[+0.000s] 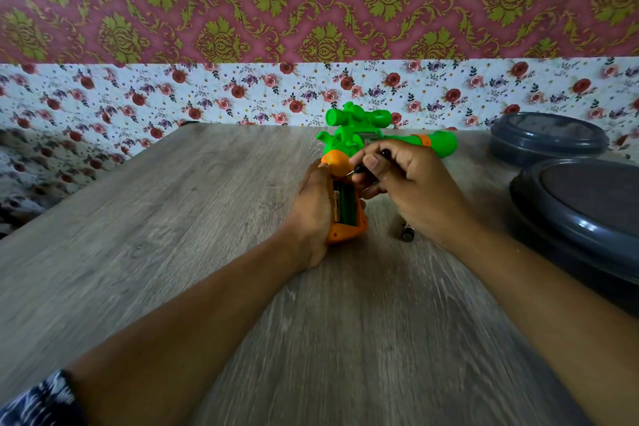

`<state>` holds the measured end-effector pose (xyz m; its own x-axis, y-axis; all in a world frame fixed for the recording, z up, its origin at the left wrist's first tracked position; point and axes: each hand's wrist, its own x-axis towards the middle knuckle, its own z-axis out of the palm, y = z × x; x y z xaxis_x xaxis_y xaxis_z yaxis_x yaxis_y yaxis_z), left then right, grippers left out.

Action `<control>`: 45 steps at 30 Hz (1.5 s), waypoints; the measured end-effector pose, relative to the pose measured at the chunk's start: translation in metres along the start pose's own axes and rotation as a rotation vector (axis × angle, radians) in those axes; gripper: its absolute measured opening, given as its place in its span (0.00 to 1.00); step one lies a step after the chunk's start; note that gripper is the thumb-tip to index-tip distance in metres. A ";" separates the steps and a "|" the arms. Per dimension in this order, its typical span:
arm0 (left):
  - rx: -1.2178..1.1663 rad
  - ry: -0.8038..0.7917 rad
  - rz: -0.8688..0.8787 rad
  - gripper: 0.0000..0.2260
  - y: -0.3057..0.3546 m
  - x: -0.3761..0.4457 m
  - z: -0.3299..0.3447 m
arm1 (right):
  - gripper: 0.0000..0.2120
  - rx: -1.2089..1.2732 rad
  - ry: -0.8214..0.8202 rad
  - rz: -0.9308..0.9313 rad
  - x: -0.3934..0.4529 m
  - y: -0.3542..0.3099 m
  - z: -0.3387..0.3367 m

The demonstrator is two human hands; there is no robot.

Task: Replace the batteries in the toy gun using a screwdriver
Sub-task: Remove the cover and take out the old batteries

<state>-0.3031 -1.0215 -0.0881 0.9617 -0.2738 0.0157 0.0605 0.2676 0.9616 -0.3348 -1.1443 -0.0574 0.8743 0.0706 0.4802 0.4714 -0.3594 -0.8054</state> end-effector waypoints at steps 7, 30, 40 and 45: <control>0.034 -0.005 0.050 0.15 -0.004 0.004 0.000 | 0.08 -0.241 -0.048 -0.115 -0.001 0.004 0.003; 0.153 -0.004 0.196 0.13 -0.005 0.000 0.006 | 0.16 0.120 0.144 0.143 0.001 -0.001 0.006; 0.079 0.051 0.024 0.24 -0.011 0.013 -0.002 | 0.05 -0.434 -0.110 0.009 -0.001 -0.014 -0.002; 0.081 0.119 0.018 0.29 -0.011 0.013 -0.003 | 0.10 -0.582 -0.116 -0.071 -0.004 -0.008 0.005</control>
<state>-0.2902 -1.0253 -0.0989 0.9876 -0.1568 0.0047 0.0263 0.1948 0.9805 -0.3411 -1.1368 -0.0548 0.8655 0.2019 0.4584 0.4163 -0.7989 -0.4341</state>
